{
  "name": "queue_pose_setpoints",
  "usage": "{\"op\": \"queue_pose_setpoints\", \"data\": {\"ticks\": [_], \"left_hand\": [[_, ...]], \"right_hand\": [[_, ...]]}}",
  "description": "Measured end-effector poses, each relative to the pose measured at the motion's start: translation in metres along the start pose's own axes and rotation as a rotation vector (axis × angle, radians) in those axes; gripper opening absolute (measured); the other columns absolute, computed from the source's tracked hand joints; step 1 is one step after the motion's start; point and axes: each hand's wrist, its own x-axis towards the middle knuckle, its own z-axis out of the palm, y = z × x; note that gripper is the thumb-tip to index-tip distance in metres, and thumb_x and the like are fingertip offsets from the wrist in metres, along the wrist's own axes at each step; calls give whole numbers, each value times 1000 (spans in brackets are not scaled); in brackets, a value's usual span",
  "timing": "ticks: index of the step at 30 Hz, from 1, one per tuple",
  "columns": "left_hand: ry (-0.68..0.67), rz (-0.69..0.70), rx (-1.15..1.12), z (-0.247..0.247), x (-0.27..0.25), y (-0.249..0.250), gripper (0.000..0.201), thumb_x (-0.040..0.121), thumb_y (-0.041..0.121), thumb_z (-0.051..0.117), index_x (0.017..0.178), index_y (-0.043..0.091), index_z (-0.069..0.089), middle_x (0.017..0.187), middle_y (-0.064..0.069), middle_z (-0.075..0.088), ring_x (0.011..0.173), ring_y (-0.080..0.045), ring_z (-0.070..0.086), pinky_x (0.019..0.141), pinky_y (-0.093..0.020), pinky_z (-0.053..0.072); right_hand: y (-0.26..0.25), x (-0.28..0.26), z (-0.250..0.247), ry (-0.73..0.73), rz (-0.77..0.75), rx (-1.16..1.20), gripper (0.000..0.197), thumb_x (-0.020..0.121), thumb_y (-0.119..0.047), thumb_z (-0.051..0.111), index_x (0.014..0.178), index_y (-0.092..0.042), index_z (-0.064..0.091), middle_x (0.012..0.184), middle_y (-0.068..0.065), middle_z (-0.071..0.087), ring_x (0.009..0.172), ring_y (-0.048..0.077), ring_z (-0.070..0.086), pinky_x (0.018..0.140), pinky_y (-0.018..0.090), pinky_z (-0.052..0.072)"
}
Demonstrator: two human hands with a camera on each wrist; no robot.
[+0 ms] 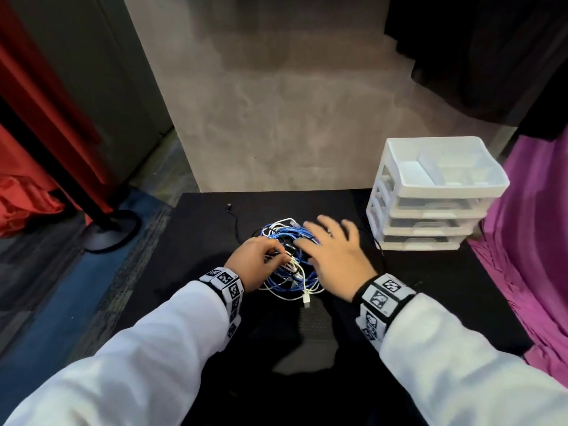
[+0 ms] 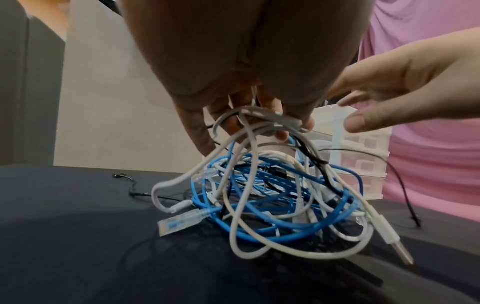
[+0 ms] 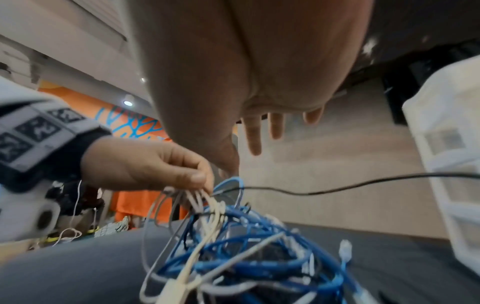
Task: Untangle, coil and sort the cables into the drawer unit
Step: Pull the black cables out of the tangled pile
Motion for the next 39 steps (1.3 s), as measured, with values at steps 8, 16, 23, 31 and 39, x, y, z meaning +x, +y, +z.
{"op": "queue_pose_setpoints", "data": {"ticks": [8, 16, 23, 31, 39], "left_hand": [[-130, 53, 177, 9, -16, -6, 45, 72, 75, 63, 98, 38, 68, 99, 18, 60, 105, -5, 52, 93, -32, 50], [24, 48, 240, 10, -15, -5, 28, 95, 59, 52, 105, 36, 66, 95, 13, 64, 98, -10, 59, 83, -37, 54], [261, 25, 185, -30, -2, -5, 23, 101, 50, 50, 106, 35, 66, 95, 15, 69, 93, -9, 62, 82, -31, 51], [116, -145, 217, -40, -15, -65, 24, 97, 60, 46, 105, 45, 62, 93, 20, 69, 91, -9, 65, 84, -35, 54], [188, -59, 112, -16, -18, 0, 57, 77, 35, 54, 134, 35, 56, 142, 9, 52, 129, -16, 52, 115, -51, 36]], "right_hand": [[-13, 18, 12, -152, -8, 111, 17, 102, -31, 52, 109, -28, 68, 115, 0, 56, 117, 28, 52, 90, 42, 40], [-9, 24, -28, -240, 107, 282, 9, 102, -21, 53, 111, -21, 49, 112, 7, 70, 103, 36, 66, 74, 36, 37], [42, 31, -104, 116, 260, 320, 10, 106, -24, 49, 108, -16, 55, 99, 19, 72, 93, 43, 67, 68, 40, 40], [97, 6, -107, 195, 391, 360, 16, 106, -24, 48, 104, -11, 58, 95, 18, 71, 90, 42, 64, 72, 43, 48], [72, 3, -75, 169, 374, 500, 9, 102, -20, 52, 94, -19, 56, 77, 3, 64, 73, 31, 61, 72, 45, 55]]}}
